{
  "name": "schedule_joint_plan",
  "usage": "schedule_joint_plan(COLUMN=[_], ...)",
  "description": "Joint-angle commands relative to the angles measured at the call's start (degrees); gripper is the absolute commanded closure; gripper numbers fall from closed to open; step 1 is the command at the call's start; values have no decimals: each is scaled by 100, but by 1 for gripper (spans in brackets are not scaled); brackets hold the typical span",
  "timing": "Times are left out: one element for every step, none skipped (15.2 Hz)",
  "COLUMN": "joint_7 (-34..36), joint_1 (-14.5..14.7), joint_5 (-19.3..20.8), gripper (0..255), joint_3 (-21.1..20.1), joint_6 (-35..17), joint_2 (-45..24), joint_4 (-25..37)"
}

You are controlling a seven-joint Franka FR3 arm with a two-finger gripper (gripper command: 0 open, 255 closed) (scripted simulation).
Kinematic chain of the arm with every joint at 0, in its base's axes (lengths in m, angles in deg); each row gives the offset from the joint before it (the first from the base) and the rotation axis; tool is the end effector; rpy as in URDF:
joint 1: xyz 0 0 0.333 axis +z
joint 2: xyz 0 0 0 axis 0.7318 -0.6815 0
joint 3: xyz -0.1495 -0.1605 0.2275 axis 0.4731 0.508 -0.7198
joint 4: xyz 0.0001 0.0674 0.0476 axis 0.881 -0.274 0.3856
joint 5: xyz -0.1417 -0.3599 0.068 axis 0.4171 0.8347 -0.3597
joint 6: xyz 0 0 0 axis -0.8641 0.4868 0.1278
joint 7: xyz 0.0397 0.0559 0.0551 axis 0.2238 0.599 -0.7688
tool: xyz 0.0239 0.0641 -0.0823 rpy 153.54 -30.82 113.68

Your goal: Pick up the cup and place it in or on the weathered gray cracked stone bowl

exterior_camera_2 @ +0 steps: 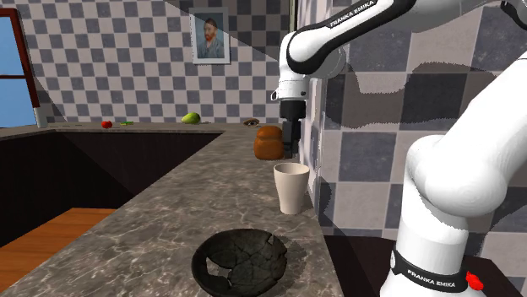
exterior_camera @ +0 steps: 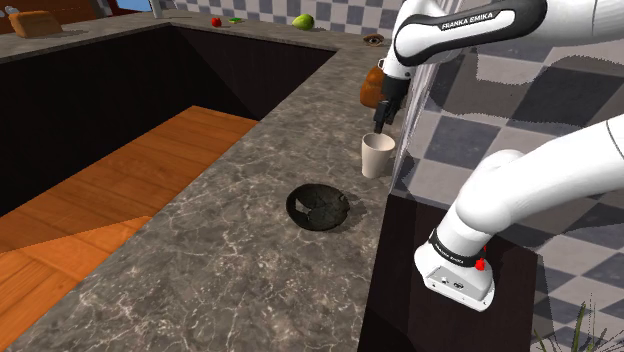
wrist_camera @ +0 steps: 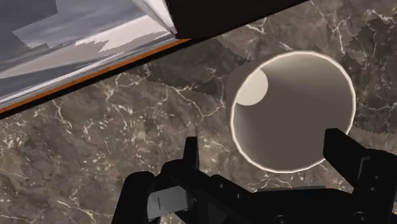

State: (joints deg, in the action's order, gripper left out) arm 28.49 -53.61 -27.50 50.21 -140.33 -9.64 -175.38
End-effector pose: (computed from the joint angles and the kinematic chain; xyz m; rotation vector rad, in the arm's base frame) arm 0.3317 -0.1488 0.4491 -3.0457 -0.0415 0.0292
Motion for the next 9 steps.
schedule_joint_plan(joint_7=[-102,-118,-139,-151,-169,-168,-158,-123,-92], joint_1=[-116,-142,-176,-191,-219,-205,-161,-89,-25], joint_5=[-103,-118,-138,-149,-168,-165,-148,-107,-70], gripper=[0,0,0,0,0,0,0,0,0], joint_3=[306,287,260,249,227,243,291,361,422], joint_6=[-194,-280,-367,-454,-542,-630,-769,-767,-765], joint_2=[-224,-251,-281,-310,-342,-369,-413,-400,-388], joint_4=[-125,-189,-252,-314,-375,-435,-526,-526,-525])
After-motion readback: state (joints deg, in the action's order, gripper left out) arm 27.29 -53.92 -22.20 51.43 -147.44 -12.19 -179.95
